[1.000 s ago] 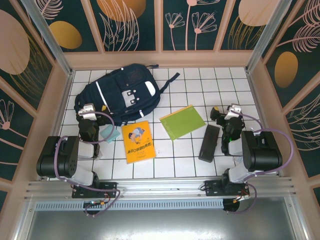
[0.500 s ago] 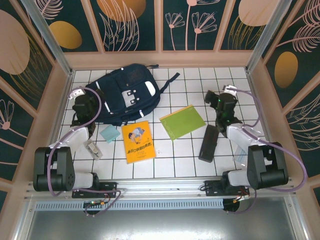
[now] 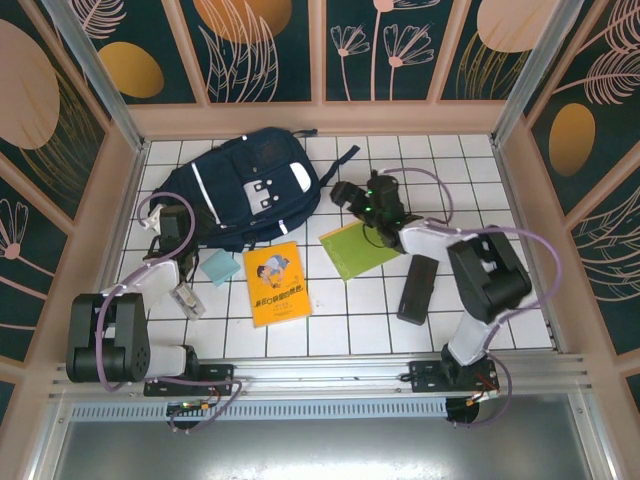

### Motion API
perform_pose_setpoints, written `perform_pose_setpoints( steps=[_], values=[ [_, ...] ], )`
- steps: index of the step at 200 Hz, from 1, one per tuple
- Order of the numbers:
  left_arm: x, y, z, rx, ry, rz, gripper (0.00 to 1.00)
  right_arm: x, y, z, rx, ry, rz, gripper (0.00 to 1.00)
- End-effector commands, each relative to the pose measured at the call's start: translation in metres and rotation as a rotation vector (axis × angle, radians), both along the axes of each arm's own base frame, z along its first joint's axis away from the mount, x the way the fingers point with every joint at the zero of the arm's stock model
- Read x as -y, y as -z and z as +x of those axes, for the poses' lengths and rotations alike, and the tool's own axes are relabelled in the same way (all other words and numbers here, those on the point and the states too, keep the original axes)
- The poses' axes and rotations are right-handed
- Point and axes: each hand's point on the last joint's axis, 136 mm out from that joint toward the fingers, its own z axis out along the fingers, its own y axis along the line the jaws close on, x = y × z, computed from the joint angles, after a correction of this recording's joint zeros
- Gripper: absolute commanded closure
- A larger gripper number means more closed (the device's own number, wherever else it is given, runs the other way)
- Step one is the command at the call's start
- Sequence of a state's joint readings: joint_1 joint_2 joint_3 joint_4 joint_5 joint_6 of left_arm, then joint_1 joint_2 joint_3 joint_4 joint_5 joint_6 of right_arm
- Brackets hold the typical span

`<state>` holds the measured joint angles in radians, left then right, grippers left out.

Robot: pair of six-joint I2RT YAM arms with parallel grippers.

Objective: Pack the student bag

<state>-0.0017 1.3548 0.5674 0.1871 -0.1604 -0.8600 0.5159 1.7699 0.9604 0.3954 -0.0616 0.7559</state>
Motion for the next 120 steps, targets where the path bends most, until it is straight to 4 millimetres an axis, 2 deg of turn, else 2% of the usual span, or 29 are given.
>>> perform_pose_setpoints(
  steps=[1,38,58,74,88,101,120],
  values=[
    [0.002,0.011,-0.009,-0.039,-0.007,-0.029,0.01,-0.047,-0.014,0.009,0.016,-0.062,0.160,0.05],
    [0.007,-0.004,-0.015,-0.021,0.032,-0.029,0.01,-0.097,0.021,0.022,-0.069,-0.111,0.278,0.09],
    [0.005,-0.014,-0.017,-0.006,0.036,-0.002,0.01,-0.118,0.028,0.030,-0.081,-0.133,0.314,0.15],
    [0.006,-0.016,-0.017,-0.002,0.047,-0.001,0.01,-0.128,0.027,0.034,-0.082,-0.154,0.336,0.32],
    [0.009,-0.014,-0.016,-0.009,0.063,-0.005,0.01,-0.125,0.017,0.040,-0.056,-0.151,0.346,0.68],
    [0.010,-0.006,-0.016,-0.031,0.070,-0.007,0.01,-0.113,0.003,0.046,-0.023,-0.125,0.339,1.00],
    [0.013,0.007,-0.018,-0.063,0.073,-0.038,0.01,-0.091,-0.030,0.053,0.035,-0.109,0.354,1.00]
  ],
)
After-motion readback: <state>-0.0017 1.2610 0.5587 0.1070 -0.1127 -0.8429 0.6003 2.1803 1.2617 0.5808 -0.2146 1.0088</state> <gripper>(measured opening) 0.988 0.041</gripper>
